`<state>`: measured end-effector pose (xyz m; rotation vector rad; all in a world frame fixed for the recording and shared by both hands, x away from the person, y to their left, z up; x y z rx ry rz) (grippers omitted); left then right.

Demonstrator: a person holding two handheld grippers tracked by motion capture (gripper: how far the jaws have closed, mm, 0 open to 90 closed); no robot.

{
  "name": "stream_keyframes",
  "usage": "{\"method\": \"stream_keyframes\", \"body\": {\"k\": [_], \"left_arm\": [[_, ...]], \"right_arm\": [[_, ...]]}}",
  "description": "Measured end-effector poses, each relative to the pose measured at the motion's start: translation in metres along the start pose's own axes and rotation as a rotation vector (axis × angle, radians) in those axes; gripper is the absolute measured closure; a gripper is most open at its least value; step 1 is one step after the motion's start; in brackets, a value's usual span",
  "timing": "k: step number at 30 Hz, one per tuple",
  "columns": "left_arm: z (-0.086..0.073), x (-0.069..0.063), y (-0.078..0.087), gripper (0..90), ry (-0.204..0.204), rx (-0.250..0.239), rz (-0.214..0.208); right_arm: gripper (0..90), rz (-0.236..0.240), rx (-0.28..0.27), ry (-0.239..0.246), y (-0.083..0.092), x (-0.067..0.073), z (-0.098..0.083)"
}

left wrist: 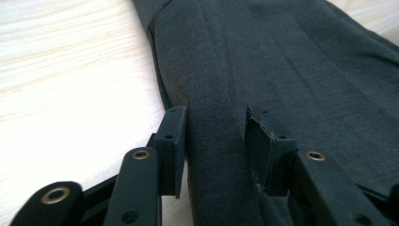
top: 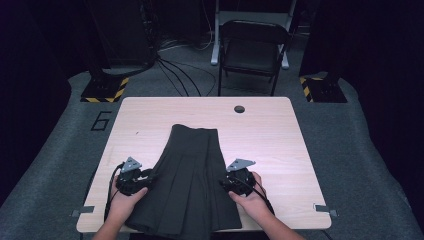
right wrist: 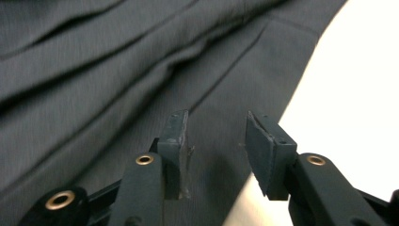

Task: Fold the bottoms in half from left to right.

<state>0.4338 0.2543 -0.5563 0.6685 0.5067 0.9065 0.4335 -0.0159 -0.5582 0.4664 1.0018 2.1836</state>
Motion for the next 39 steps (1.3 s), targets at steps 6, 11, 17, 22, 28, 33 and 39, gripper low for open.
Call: {"method": "stream_keyframes", "body": {"k": [6,11,17,22,28,33,39], "left_arm": [[-0.003,0.002,0.01,51.7,0.008,-0.014,0.005],[-0.006,0.005,0.011,49.4,0.034,-0.026,-0.001],[-0.005,0.004,0.01,48.8,0.028,-0.037,0.004],[-0.007,0.003,0.009,48.5,0.016,-0.024,0.001],[-0.007,0.003,0.008,47.9,0.021,-0.025,-0.001],[-0.007,0.005,0.009,47.7,0.023,-0.027,-0.002],[-0.007,0.005,0.009,47.7,0.027,-0.031,0.0]], "right_arm": [[55.3,0.001,-0.015,-0.025,-0.008,-0.001,0.028],[48.9,0.028,-0.021,-0.039,-0.022,0.003,0.049],[43.5,0.039,-0.005,-0.048,-0.045,0.009,0.06],[40.7,0.013,0.0,-0.054,-0.059,0.006,0.065],[39.1,-0.005,0.022,-0.077,-0.071,-0.001,0.065],[38.7,0.001,0.048,-0.1,-0.081,-0.002,0.06],[41.0,-0.007,0.04,-0.063,-0.086,0.001,0.06]]}}
Point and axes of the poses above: each handheld gripper's, and its own axes: y roughly backward along the jaws, z roughly out of its top, x roughly to its left, the point moved 10 cm from there along -y, roughly forward along the jaws, and after that the axes turned 7 degrees about x, right-handed, at the moved point
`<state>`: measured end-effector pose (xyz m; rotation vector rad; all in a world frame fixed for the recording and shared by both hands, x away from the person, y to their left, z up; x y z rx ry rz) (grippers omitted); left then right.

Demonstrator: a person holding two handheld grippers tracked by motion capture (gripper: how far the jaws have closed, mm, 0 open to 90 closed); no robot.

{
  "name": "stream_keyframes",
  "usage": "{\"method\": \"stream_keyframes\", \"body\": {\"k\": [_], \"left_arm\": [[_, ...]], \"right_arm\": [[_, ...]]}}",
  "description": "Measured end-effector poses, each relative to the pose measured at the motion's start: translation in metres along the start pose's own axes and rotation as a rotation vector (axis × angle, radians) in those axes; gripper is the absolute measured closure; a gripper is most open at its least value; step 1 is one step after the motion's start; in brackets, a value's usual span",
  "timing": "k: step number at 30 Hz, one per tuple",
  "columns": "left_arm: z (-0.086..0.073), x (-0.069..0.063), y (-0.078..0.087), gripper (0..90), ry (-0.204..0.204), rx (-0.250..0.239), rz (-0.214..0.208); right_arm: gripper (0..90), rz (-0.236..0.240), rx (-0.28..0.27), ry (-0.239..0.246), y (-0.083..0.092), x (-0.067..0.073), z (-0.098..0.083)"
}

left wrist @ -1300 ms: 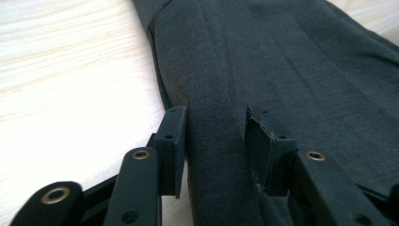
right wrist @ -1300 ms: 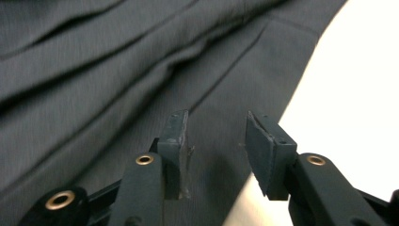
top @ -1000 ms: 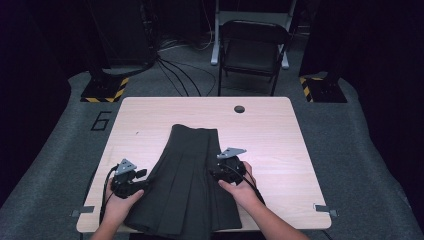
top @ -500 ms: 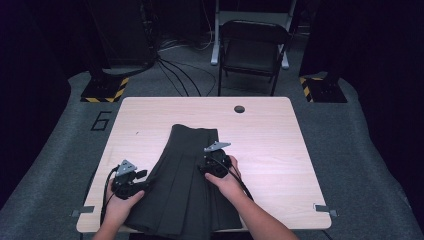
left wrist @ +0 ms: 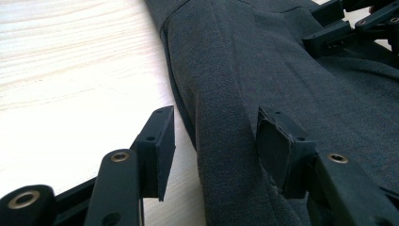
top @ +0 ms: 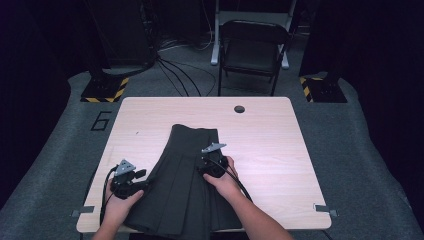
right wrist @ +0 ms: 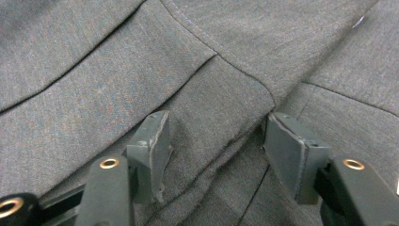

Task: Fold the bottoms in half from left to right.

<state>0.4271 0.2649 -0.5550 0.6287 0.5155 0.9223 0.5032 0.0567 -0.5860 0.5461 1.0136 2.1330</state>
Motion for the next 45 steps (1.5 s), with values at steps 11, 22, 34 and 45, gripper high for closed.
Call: {"method": "stream_keyframes", "body": {"k": [11,22,34,45], "left_arm": [[-0.001,0.0,0.0,47.6,0.0,0.007,0.0],[-0.005,-0.006,-0.004,56.0,-0.004,0.04,-0.03],[-0.001,-0.008,-0.002,85.1,-0.028,0.066,-0.039],[0.017,-0.023,0.008,86.1,-0.061,0.033,-0.076]], "right_arm": [[65.7,-0.006,-0.024,0.037,0.004,0.006,0.003],[80.0,0.013,-0.075,0.096,0.025,0.017,0.023],[81.5,0.047,-0.12,0.089,0.04,0.02,0.034],[81.6,0.033,-0.172,0.087,0.073,0.017,0.055]]}}
Point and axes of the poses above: each handheld gripper's, and its own axes: y roughly backward along the jaws, z roughly out of its top, x roughly to its left, the point moved 10 cm from there along -y, roughly forward along the jaws, and after that the axes turned 7 degrees about x, right-handed, at the moved point
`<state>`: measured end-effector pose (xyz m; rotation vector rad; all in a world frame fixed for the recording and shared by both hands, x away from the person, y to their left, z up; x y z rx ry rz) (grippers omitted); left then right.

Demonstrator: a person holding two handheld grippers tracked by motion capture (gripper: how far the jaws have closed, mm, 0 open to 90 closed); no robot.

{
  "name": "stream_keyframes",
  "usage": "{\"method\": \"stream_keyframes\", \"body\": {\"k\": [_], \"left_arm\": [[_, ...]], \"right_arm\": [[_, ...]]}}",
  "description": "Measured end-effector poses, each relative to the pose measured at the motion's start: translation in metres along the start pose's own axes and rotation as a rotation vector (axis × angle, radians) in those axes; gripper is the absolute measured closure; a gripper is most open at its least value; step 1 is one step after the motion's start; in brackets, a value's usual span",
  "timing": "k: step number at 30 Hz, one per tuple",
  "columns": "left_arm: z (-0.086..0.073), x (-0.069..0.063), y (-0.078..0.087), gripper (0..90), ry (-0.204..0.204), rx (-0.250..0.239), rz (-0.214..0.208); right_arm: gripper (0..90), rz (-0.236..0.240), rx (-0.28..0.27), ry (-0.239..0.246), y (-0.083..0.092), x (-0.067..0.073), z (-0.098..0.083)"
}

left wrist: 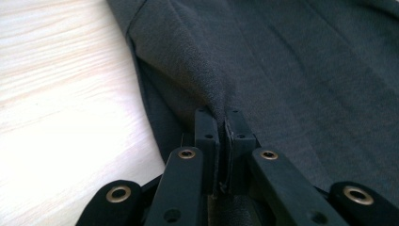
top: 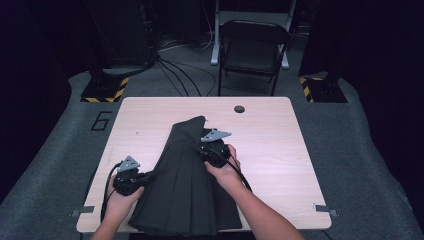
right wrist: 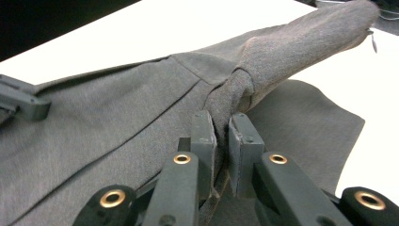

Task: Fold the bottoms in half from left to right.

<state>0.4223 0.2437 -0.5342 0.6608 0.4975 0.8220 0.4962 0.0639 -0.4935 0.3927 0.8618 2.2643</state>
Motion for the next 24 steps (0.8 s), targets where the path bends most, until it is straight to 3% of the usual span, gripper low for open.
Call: {"method": "stream_keyframes", "body": {"k": [11,15,24], "left_arm": [[0.012,-0.026,-0.019,85.9,-0.074,0.04,-0.009],[0.009,-0.032,-0.031,85.7,-0.096,0.068,-0.013],[0.002,-0.034,-0.044,83.7,-0.078,0.08,-0.031]], "right_arm": [[81.6,-0.046,0.047,-0.052,0.015,-0.031,-0.008],[81.6,-0.068,0.1,-0.083,0.006,-0.046,-0.023],[81.4,-0.093,0.183,-0.135,-0.016,-0.065,-0.055]]}}
Point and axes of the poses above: each handheld gripper's, and its own axes: y roughly backward along the jaws, z roughly out of its top, x roughly to its left, the point moved 10 cm from there along -y, roughly forward along the jaws, and after that the axes turned 7 degrees about x, right-handed, at the moved point
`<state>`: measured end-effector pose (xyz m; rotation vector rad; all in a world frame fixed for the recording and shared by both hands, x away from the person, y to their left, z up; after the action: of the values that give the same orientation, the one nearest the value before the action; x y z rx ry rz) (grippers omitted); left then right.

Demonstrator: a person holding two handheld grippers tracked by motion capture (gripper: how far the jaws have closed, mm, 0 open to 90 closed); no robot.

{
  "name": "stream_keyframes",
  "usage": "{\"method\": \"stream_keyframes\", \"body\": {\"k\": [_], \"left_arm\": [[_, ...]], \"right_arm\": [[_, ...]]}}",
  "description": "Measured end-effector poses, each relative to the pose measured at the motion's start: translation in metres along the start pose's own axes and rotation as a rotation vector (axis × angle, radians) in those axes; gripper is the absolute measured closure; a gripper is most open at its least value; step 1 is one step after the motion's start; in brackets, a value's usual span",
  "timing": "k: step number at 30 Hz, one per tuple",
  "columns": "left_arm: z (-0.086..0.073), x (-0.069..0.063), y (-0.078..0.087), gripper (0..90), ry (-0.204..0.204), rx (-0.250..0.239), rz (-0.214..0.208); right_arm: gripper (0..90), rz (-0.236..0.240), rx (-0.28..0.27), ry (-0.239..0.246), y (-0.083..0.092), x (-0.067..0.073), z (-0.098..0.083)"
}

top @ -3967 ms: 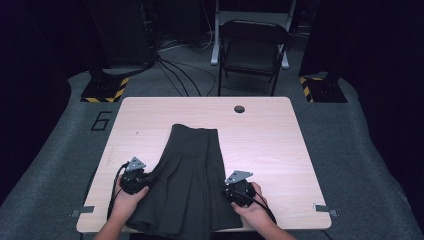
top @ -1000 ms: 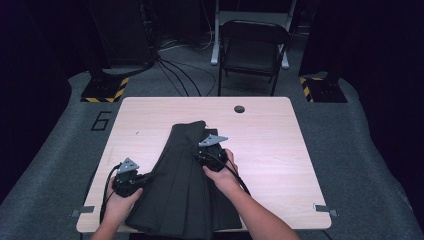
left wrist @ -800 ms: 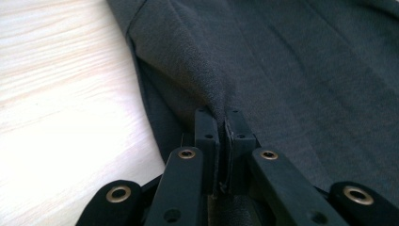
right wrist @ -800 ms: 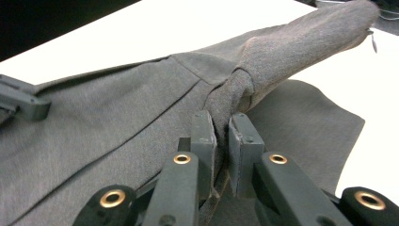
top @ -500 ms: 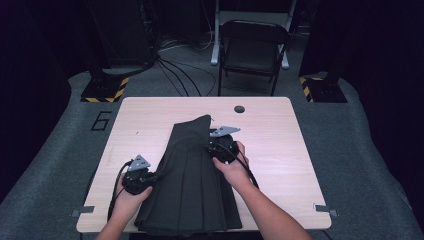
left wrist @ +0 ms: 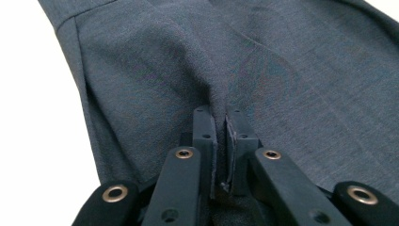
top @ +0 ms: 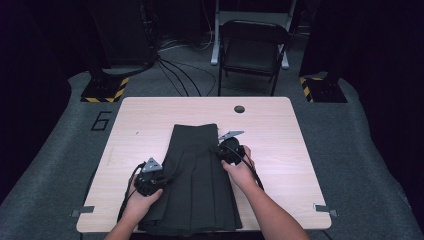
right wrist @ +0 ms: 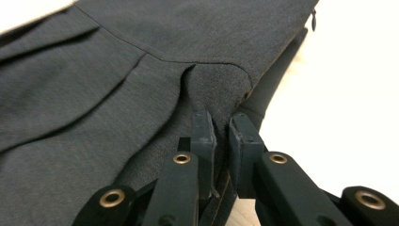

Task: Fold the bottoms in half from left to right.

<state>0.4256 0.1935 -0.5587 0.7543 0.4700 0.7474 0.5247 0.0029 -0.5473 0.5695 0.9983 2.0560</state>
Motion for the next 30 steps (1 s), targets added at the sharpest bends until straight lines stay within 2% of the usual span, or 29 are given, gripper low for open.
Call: {"method": "stream_keyframes", "body": {"k": [1,5,6,8,10,12,18,22,25,27,30], "left_arm": [[-0.001,-0.001,-0.001,83.2,-0.001,0.001,0.001],[-0.002,-0.002,-0.002,78.4,-0.008,-0.001,0.005],[-0.001,-0.003,-0.001,76.6,-0.007,-0.004,-0.009],[0.0,-0.003,0.002,70.4,0.003,-0.026,-0.005],[0.002,-0.003,0.006,64.5,0.015,-0.046,-0.006],[0.002,-0.001,0.011,60.5,0.006,-0.046,0.01],[0.004,0.006,0.024,50.7,0.049,-0.088,0.027],[0.005,0.01,0.029,47.6,0.068,-0.11,0.029],[0.003,0.01,0.031,47.1,0.074,-0.101,0.02],[0.001,0.007,0.033,47.1,0.074,-0.096,0.01],[-0.004,0.001,0.034,48.2,0.051,-0.078,-0.011]], "right_arm": [[81.4,-0.005,-0.001,0.009,-0.002,-0.002,0.0],[81.0,-0.013,0.03,-0.006,-0.012,-0.006,-0.008],[80.9,-0.014,0.024,-0.005,-0.014,-0.006,-0.008],[80.0,-0.014,0.035,-0.015,-0.017,-0.007,-0.011],[75.4,-0.014,0.033,-0.013,-0.017,-0.007,-0.011],[70.2,-0.008,0.025,-0.019,-0.016,-0.007,-0.011],[58.9,-0.005,-0.007,-0.021,-0.003,-0.002,-0.014],[55.0,-0.004,-0.028,0.013,0.009,0.005,-0.025],[53.1,0.009,-0.041,0.015,0.02,0.012,-0.037],[52.7,0.021,-0.046,0.045,0.026,0.017,-0.045],[52.3,0.045,-0.046,0.063,0.037,0.028,-0.06]]}}
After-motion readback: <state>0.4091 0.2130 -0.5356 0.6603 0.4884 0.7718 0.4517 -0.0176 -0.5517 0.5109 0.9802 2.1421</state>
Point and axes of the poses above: each handheld gripper's, and its own axes: y roughly backward along the jaws, z roughly out of its top, x roughly to its left, the point moved 10 cm from there along -y, roughly forward along the jaws, and after that the axes turned 7 degrees about x, right-handed, at the moved point
